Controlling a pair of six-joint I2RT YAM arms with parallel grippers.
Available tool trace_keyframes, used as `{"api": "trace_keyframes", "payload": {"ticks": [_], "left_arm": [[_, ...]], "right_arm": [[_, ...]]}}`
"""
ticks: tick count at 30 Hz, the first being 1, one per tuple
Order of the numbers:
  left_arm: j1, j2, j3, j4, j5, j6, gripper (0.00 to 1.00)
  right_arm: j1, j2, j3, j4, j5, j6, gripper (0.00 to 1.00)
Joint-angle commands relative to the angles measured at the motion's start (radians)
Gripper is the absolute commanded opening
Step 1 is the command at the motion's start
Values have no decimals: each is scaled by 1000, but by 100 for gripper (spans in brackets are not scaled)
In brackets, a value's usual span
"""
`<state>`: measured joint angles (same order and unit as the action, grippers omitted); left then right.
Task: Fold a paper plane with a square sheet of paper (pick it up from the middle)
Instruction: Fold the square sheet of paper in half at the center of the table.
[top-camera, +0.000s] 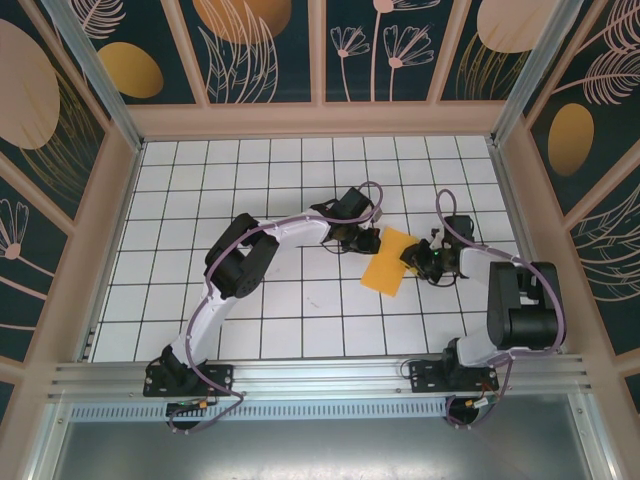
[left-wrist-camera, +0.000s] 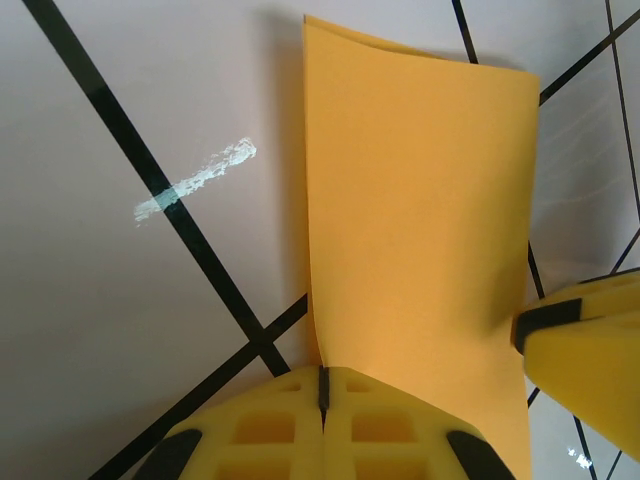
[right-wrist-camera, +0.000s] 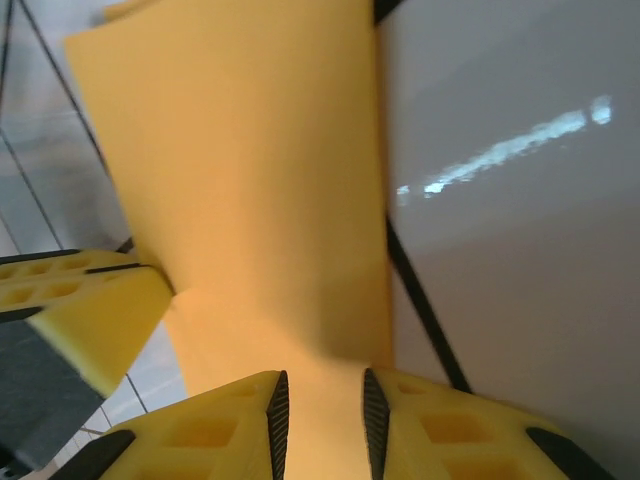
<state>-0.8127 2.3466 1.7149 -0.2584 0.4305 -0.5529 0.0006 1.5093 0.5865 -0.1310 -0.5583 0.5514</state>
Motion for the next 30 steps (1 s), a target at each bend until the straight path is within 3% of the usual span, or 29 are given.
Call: {"api": "trace_keyframes", "payload": {"ticks": [1,11,20,24,30], "left_arm": [[-5,80,-30,-51,-78,18,1],[-4,80,-25,-56,-82,16,1],[-4,77,-33,-56,-85,17,1],[-5,77,-33,-54,-84,16,1],[-4,77,-36,-51,-84,16,1]], "right_arm": [[-12,12,-4,-18,17,-53,31],[32,-153,-53,13,-152,6,32],[46,-31,-102,10,-50,-26,31],[46,-84,-59,-19,-93,-22,31],[16,-129,50,-44,-60,-26,32]]}}
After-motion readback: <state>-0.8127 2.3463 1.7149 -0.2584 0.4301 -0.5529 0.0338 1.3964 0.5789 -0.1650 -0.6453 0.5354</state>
